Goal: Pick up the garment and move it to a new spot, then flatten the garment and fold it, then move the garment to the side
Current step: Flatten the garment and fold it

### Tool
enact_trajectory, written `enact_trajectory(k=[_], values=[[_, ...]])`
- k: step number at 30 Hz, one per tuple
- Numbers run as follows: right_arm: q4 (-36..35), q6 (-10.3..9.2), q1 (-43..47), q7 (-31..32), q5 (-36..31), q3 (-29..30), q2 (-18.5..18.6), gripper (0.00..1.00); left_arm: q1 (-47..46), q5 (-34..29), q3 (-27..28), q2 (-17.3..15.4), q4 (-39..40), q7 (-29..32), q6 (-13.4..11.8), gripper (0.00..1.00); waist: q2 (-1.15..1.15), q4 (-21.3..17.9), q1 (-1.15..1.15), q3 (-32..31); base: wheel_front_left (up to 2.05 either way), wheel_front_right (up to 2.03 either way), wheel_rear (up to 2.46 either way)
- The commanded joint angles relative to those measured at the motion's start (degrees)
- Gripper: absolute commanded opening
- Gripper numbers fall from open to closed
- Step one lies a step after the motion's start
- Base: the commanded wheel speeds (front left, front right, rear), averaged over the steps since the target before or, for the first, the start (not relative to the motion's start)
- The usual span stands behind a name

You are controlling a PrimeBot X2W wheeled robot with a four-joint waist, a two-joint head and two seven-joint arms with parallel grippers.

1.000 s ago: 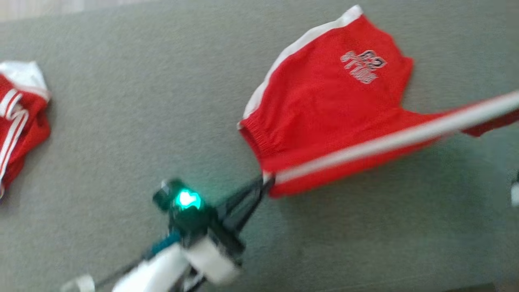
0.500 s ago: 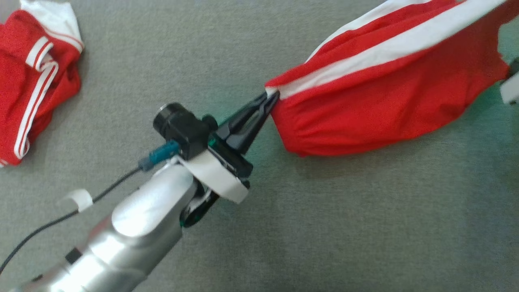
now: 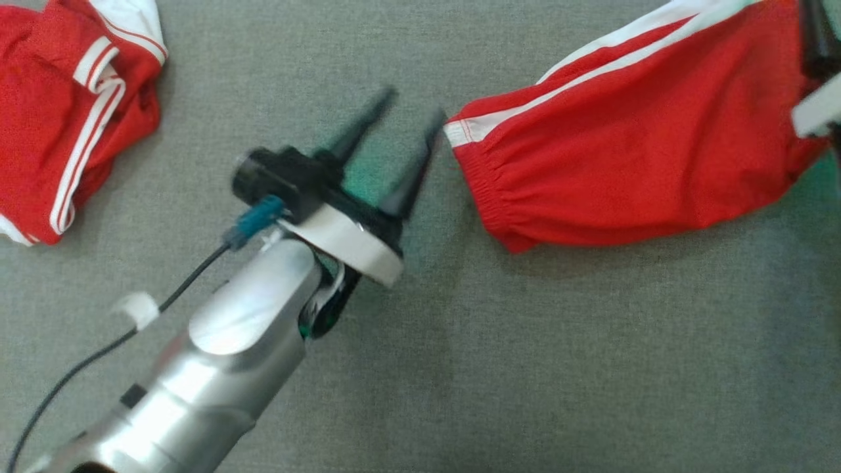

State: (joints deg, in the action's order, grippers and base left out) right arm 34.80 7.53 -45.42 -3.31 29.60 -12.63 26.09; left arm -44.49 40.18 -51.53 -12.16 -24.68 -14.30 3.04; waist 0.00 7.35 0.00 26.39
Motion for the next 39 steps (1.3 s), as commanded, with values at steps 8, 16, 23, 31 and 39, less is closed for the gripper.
enact_trajectory(k=[8, 16, 23, 31, 39], values=[[4.99, -0.04, 3.03, -1.7, 3.79, -3.25, 6.33, 1.0, 15.61, -18.19, 22.58, 4.46, 16.99, -0.68, -11.6, 1.0, 0.0, 1.88, 0.0, -1.82, 0.0, 0.0, 0.0], [9.74, -0.04, 5.11, 0.71, 5.75, -5.64, 8.57, 1.0, 26.18, -25.66, 30.85, 8.53, 23.78, -0.69, -11.72, 1.0, 0.0, 5.13, 0.0, -3.01, 0.0, 0.0, 0.0], [16.87, -0.04, 7.31, 4.98, 8.14, -6.04, 8.9, 1.0, 30.84, -31.34, 32.31, 9.21, 27.25, -0.69, -12.74, 1.0, 0.0, 7.64, 0.0, -3.69, 0.0, 0.0, 0.0], [19.46, -0.04, 7.91, 0.54, 9.89, -5.38, 8.15, 0.0, 33.74, -32.88, 31.53, 9.26, 28.2, -0.7, -14.14, 1.0, 0.0, 6.41, 0.0, -5.41, 0.0, 0.0, 0.0], [19.03, -0.04, 12.11, -3.31, 8.02, -6.12, 8.4, 0.0, 36.23, -33.6, 33.47, 9.27, 26.88, -0.7, -13.48, 1.0, 0.0, 0.35, 0.0, -9.47, 0.0, 0.0, 0.0]])
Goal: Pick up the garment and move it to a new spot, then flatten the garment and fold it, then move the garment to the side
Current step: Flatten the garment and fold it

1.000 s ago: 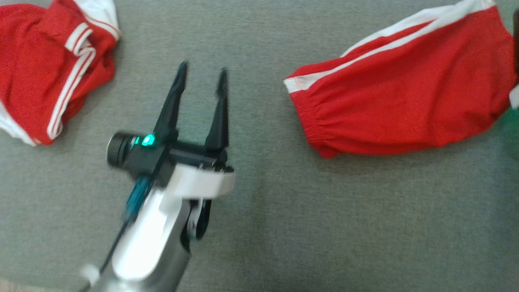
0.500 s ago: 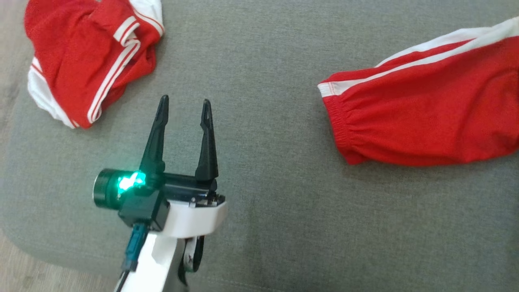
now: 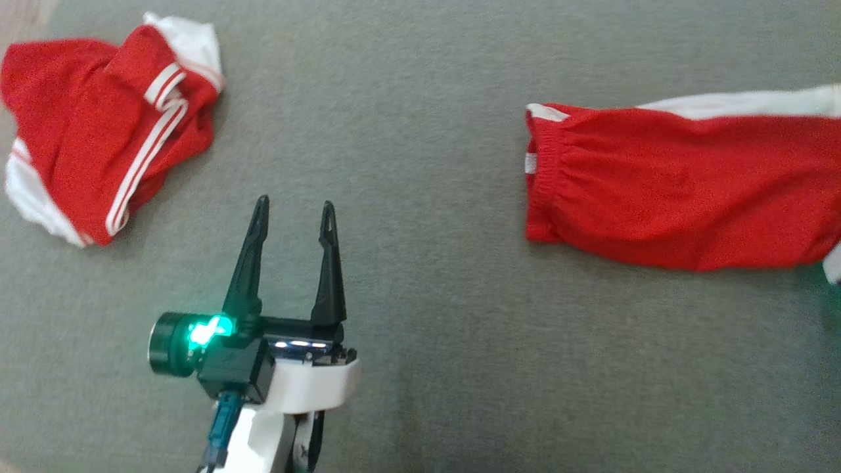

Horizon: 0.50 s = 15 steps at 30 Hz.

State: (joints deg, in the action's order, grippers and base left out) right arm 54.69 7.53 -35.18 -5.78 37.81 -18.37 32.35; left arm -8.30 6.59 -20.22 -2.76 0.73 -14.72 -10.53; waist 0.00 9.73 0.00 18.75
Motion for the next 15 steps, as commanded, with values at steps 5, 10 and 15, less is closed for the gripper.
enact_trajectory(k=[5, 10, 15], values=[[-1.42, -0.04, 4.62, -2.71, -1.09, 1.37, 4.62, 0.0, 1.39, -0.58, 3.59, -0.12, 0.56, -0.28, 0.21, 1.0, 0.0, -5.02, 0.0, -4.38, 0.0, 0.0, 0.0], [-3.07, -0.04, 3.62, -4.61, -2.64, 3.25, 4.48, 0.0, 2.1, -3.84, 3.87, -0.12, -1.06, -0.28, -0.75, 1.0, 0.0, -6.64, 0.0, -6.52, 0.0, 0.0, 0.0], [-6.92, -0.04, 2.54, -4.74, -3.75, 3.24, 1.78, 0.0, 2.56, -4.63, 3.13, -0.12, -2.23, -0.28, -1.0, 1.0, 0.0, -6.82, 0.0, -8.28, 0.0, 0.0, 0.0]])
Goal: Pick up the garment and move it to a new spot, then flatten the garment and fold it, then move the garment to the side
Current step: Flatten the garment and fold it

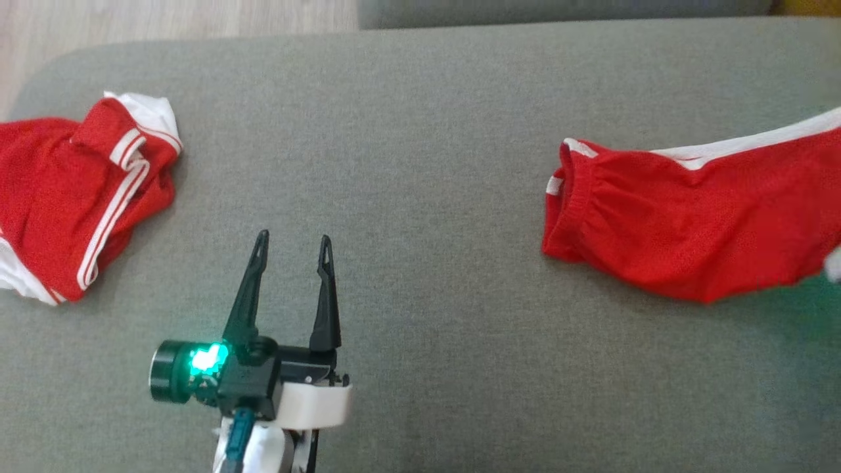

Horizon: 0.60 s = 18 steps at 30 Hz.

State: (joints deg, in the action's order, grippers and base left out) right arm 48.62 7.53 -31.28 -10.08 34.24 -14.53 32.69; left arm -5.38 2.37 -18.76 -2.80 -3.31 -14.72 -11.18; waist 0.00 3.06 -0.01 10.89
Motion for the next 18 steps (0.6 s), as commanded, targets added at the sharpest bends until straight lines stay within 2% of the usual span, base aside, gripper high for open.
enact_trajectory(k=[1, 6, 11, 14, 18], values=[[-2.21, -0.04, -1.48, -0.18, -0.18, -0.67, 0.61, 0.0, -0.27, -0.75, 1.38, -0.09, 1.58, -0.28, -0.36, 1.0, 0.0, -0.04, 0.01, -0.79, 0.0, 0.0, 0.0], [-10.73, -0.04, -0.79, 1.72, -1.73, -1.37, -3.28, 0.0, 0.56, -0.75, 0.78, -0.09, 0.64, -0.28, -0.3, 1.0, 0.0, 0.55, 0.01, -2.39, 0.0, 0.0, 0.0], [-17.77, -0.04, 1.61, 4.78, -4.07, -2.73, -9.86, 0.0, 1.33, 0.47, 0.51, -0.09, -0.13, -0.28, -0.26, 1.0, 0.0, 1.66, 0.01, -3.69, 0.0, 0.0, 0.0], [-19.76, -0.04, 3.03, 6.49, -5.33, -4.77, -14.18, 0.0, 1.45, 1.39, -0.15, -0.08, -0.59, -0.28, -0.44, 1.0, 0.0, 2.81, 0.01, -4.11, 0.0, 0.0, 0.0], [-18.68, -0.04, 4.57, 7.71, -7.04, -8.72, -18.78, 0.0, 1.19, 2.38, -0.88, -0.08, -0.78, -0.28, -0.92, 1.0, 0.0, 4.48, 0.01, -3.92, 0.0, 0.0, 0.0]])
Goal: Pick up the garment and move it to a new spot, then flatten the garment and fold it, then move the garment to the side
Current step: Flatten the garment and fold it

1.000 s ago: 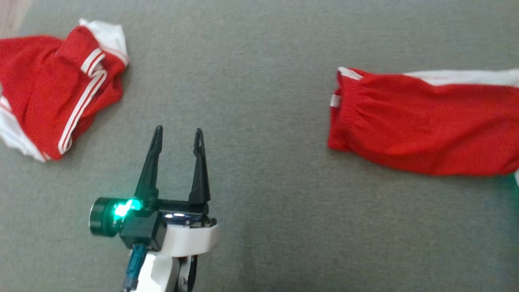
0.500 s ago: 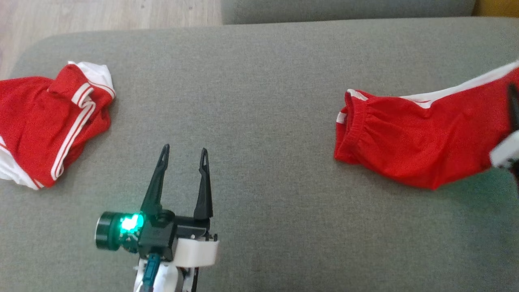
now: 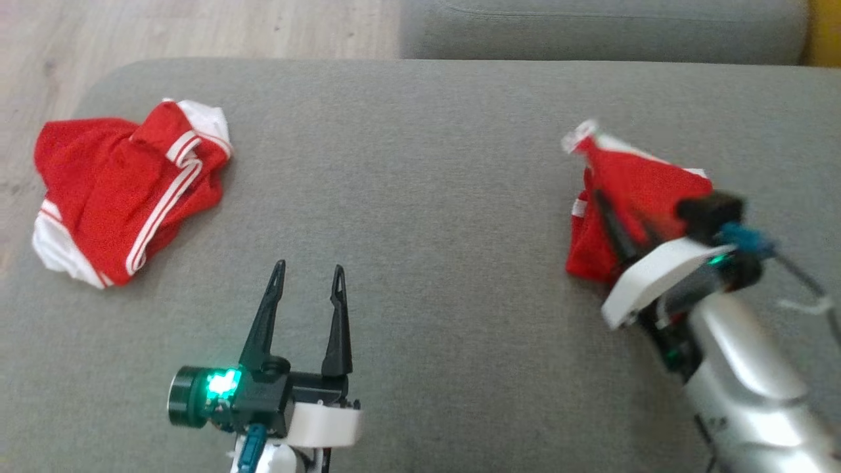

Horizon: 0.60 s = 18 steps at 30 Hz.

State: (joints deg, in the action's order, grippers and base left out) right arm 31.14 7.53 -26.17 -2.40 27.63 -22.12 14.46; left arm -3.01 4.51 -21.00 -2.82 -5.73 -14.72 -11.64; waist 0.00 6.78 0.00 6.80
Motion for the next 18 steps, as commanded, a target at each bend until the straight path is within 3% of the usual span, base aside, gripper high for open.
enact_trajectory(k=[1, 4, 5, 6, 7, 12, 18], values=[[-0.3, -0.04, -0.37, 0.15, -0.71, -1.98, -1.48, 0.0, -1.29, 0.39, 1.24, -0.06, 1.63, -0.28, -0.59, 1.0, 0.0, 1.15, 0.0, 0.31, 0.0, 0.0, 0.0], [3.13, -0.04, -0.45, -0.12, -2.19, -4.61, -3.06, 0.0, -1.73, 0.89, 0.82, -0.06, 1.48, -0.28, -0.82, 1.0, 0.0, 2.31, 0.0, 0.69, 0.0, 0.0, 0.0], [4.27, -0.04, -0.5, -0.45, -2.34, -5.18, -3.63, 0.28, -1.82, 1.09, 0.78, -0.06, 1.42, -0.28, -0.96, 1.0, 0.0, 2.53, 0.0, 0.71, 0.0, 0.0, 0.0], [5.14, -0.04, -0.59, -0.94, -2.23, -5.69, -4.21, 0.82, -1.88, 1.28, 0.75, -0.06, 1.43, -0.28, -1.13, 1.0, 0.0, 2.7, 0.0, 0.71, 0.0, 0.0, 0.0], [5.73, -0.04, -0.64, -1.64, -1.85, -6.01, -4.82, 1.0, -1.89, 1.37, 0.76, -0.06, 1.51, -0.28, -1.28, 1.0, 0.0, 2.75, 0.0, 0.66, 0.0, 0.0, 0.0], [4.47, -0.04, 0.2, -6.77, 0.54, -7.2, -5.38, 1.0, -1.18, 1.28, 1.13, -0.06, 2.22, -0.28, -1.76, 1.0, 0.0, 2.23, 0.0, -0.66, 0.0, 0.0, 0.0], [-2.85, -0.04, 6.29, -11.96, 1.45, -3.48, -2.27, 1.0, 1.74, 1.52, 3.14, -0.06, 3.44, -0.28, -1.97, 1.0, 0.0, 0.12, 0.0, -4.07, 0.0, 0.0, 0.0]])
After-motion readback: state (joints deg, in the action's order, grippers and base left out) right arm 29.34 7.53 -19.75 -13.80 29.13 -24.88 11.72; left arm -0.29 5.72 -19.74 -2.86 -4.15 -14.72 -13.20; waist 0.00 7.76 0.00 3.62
